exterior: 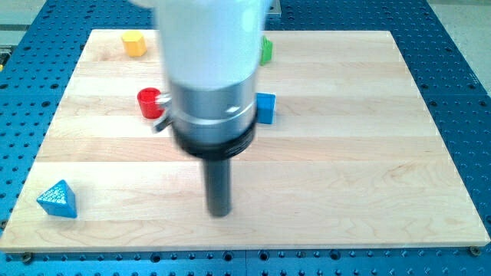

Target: Move the blue triangle to the right of the blue cube

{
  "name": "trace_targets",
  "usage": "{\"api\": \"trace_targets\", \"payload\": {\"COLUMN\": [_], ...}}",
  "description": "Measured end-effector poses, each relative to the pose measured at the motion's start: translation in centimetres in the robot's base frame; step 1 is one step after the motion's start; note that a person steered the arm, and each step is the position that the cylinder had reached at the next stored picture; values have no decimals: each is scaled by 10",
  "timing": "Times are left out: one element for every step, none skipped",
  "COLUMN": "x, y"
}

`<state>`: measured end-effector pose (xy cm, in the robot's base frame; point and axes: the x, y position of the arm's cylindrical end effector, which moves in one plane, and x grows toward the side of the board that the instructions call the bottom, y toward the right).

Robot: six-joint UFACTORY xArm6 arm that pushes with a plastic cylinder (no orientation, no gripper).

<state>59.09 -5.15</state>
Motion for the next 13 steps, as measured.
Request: {"api": "trace_targets", "payload": {"x": [27,27,28,27,26,20,-21,-57,-69,-49,-10,-27,-66], "y": [-45,-59,-90,-116,-191,-246,-207,-92,-53,-125,-150,-77,35]}}
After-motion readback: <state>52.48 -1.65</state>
